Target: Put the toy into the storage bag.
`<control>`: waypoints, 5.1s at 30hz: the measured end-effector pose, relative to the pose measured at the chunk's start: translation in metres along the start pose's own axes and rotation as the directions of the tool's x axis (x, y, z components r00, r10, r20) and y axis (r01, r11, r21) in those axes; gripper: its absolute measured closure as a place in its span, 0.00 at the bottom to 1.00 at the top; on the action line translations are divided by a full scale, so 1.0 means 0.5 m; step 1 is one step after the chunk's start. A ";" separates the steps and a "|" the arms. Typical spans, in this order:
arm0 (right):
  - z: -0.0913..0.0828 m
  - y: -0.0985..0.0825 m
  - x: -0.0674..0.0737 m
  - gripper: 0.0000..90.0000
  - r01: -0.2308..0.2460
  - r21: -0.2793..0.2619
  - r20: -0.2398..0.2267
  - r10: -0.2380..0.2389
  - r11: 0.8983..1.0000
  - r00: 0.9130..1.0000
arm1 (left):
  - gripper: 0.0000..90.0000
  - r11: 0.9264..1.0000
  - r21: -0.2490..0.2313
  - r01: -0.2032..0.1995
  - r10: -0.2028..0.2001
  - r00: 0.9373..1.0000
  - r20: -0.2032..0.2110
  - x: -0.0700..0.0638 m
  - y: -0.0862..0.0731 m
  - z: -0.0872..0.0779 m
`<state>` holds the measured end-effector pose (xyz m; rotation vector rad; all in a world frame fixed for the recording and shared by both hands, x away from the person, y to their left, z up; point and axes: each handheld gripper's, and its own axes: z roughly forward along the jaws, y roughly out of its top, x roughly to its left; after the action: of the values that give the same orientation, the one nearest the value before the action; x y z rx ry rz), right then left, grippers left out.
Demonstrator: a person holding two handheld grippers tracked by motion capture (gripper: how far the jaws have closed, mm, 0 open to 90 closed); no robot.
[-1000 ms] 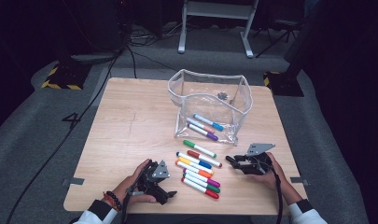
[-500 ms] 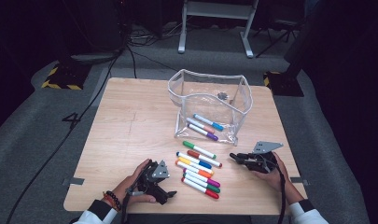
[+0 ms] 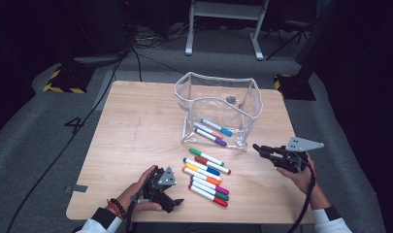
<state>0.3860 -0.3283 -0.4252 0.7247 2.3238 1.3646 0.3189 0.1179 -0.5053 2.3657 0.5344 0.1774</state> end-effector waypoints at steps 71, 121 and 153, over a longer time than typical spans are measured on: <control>0.317 0.395 -0.065 0.78 0.232 0.471 -0.114 -0.202 0.851 0.973 | 0.01 1.000 -0.002 0.000 0.000 1.000 0.002 0.000 0.000 0.000; 0.123 0.062 0.114 0.70 0.162 0.152 -0.178 -0.134 0.975 0.975 | 0.01 1.000 -0.002 0.002 -0.002 1.000 0.001 0.000 0.000 0.000; 0.422 0.079 0.128 0.79 0.119 0.285 -0.187 -0.066 0.951 0.980 | 0.01 1.000 0.000 0.002 -0.002 1.000 0.002 -0.001 -0.001 -0.001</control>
<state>0.4565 -0.1268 -0.4932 0.5871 2.7029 1.0910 0.3184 0.1183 -0.5053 2.3649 0.5361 0.1744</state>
